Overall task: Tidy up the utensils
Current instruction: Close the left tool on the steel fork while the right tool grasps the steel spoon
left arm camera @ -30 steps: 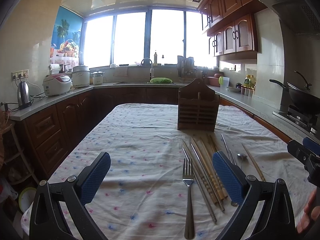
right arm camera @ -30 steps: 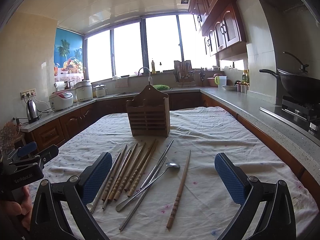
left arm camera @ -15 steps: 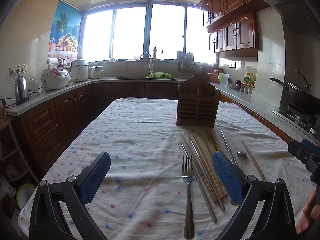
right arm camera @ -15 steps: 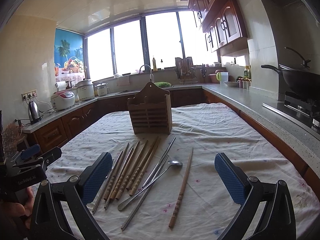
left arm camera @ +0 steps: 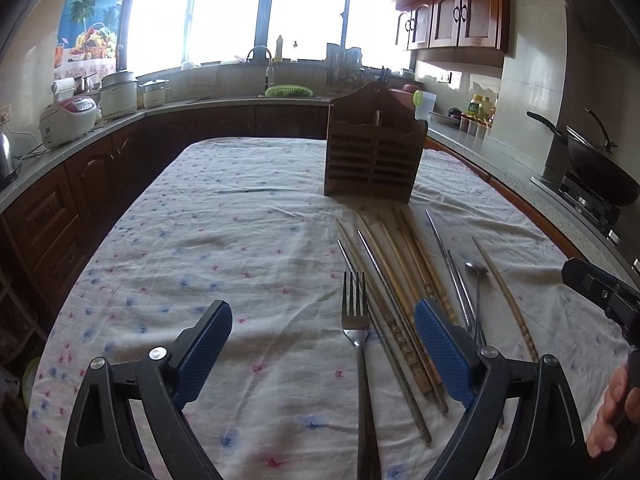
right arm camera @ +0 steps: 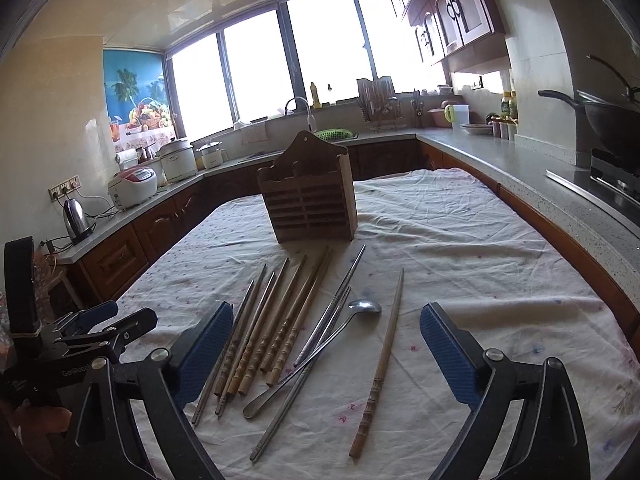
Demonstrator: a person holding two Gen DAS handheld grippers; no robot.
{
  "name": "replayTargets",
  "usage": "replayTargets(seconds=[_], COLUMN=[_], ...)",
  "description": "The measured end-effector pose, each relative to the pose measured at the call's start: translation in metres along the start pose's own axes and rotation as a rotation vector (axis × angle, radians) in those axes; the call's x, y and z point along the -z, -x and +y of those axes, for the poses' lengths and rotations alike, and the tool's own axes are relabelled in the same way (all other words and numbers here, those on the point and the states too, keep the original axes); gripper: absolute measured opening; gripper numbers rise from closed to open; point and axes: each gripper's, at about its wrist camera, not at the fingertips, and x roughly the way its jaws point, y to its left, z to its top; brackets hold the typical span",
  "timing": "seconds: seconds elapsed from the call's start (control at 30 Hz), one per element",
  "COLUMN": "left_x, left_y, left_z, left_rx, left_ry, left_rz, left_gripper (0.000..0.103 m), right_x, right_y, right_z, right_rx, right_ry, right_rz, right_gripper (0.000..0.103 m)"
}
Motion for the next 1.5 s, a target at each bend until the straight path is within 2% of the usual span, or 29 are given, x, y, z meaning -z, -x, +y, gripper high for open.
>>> replayTargets(seconds=[0.07,0.1,0.17,0.23,0.33,0.7,0.83,0.9,0.97,1.0,1.07,1.3,1.5], left_x=[-0.007,-0.011,-0.018,-0.024,-0.034,-0.054,-0.055,-0.054,-0.054,-0.054,-0.054,-0.055,-0.063], left_y=[-0.012,-0.018,-0.031,-0.044,-0.062,-0.123,-0.133,-0.136,-0.138,-0.140,-0.141,-0.126,-0.084], left_z=[0.002,0.004,0.005,0.006,0.011,0.016,0.015,0.014,0.014,0.014,0.016,0.029,0.036], left_rx=[0.036,0.057,0.091,0.110,0.133,0.190,0.212,0.226,0.246,0.268,0.277,0.285,0.292], left_ry=[-0.002,0.000,-0.001,-0.010,-0.022,-0.088,-0.102,-0.110,-0.113,-0.108,-0.103,-0.056,-0.034], left_rz=[0.053,0.078,0.118,0.155,0.200,0.300,0.290,0.288,0.285,0.293,0.292,0.255,0.172], left_gripper=[0.075,0.073,0.068,0.065,0.060,0.055,0.050,0.037,0.020,0.019,0.018,0.016,0.016], right_x=[-0.001,-0.001,0.000,0.001,0.002,0.006,0.004,0.003,0.002,0.002,0.002,-0.004,-0.024], right_y=[-0.013,-0.020,-0.037,-0.050,-0.064,-0.106,-0.114,-0.117,-0.121,-0.123,-0.126,-0.106,-0.081], right_z=[-0.005,-0.007,-0.012,-0.018,-0.025,-0.043,-0.049,-0.053,-0.056,-0.057,-0.061,-0.057,-0.052], right_rx=[-0.038,-0.050,-0.075,-0.093,-0.106,-0.120,-0.149,-0.157,-0.156,-0.157,-0.157,-0.182,-0.196], right_ry=[-0.037,-0.056,-0.099,-0.134,-0.178,-0.290,-0.340,-0.361,-0.372,-0.379,-0.395,-0.382,-0.348], right_rz=[0.063,0.096,0.160,0.213,0.263,0.387,0.387,0.384,0.381,0.379,0.385,0.327,0.255], right_gripper=[0.075,0.070,0.055,0.048,0.044,0.033,0.031,0.030,0.023,0.021,0.007,0.004,0.002])
